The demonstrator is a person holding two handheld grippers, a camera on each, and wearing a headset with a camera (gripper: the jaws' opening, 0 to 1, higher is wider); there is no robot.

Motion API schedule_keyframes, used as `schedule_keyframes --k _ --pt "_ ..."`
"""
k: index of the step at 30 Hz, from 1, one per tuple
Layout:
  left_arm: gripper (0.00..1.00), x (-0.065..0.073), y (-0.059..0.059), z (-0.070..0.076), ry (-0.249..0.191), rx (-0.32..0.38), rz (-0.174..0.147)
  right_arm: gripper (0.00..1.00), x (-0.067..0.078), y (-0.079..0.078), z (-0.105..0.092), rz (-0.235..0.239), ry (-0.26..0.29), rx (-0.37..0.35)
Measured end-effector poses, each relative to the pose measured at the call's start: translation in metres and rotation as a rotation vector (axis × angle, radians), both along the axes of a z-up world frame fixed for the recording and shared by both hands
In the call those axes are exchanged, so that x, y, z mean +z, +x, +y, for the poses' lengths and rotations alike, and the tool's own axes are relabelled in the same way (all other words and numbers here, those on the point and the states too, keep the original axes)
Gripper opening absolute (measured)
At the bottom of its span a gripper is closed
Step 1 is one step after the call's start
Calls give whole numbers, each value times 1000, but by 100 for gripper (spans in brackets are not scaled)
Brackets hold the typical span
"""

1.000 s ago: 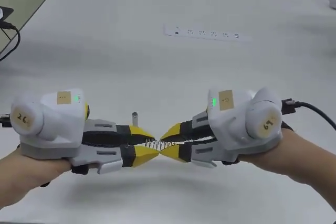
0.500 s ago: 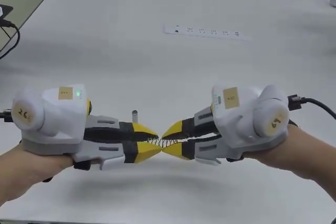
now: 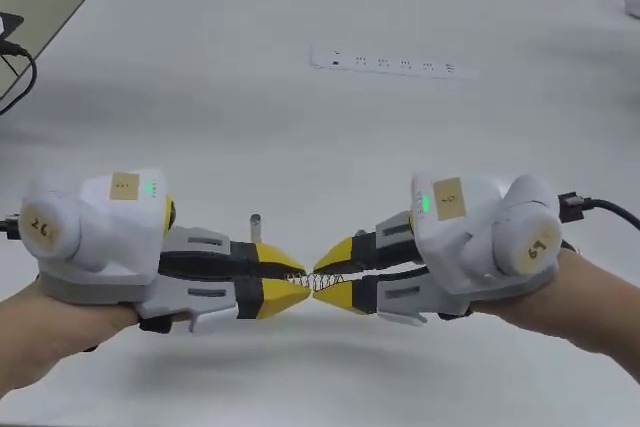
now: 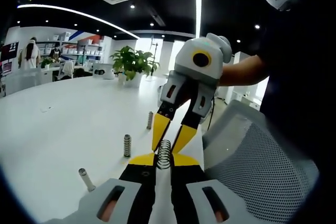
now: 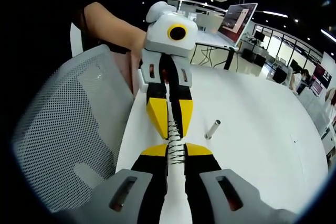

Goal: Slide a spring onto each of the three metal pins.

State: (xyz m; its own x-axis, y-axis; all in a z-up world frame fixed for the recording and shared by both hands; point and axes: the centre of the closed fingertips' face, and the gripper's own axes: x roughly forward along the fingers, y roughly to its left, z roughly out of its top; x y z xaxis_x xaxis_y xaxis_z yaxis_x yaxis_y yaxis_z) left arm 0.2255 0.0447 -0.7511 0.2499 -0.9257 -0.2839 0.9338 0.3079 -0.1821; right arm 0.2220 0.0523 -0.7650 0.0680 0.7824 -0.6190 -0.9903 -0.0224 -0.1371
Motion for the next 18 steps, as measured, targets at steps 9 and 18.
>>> schedule_keyframes --k 9,18 --pt "2 0 -3 1 -7 -3 25 9 -5 3 -13 61 -1 -52" --pt "2 2 -3 1 -15 3 29 7 0 2 -12 72 38 -50"
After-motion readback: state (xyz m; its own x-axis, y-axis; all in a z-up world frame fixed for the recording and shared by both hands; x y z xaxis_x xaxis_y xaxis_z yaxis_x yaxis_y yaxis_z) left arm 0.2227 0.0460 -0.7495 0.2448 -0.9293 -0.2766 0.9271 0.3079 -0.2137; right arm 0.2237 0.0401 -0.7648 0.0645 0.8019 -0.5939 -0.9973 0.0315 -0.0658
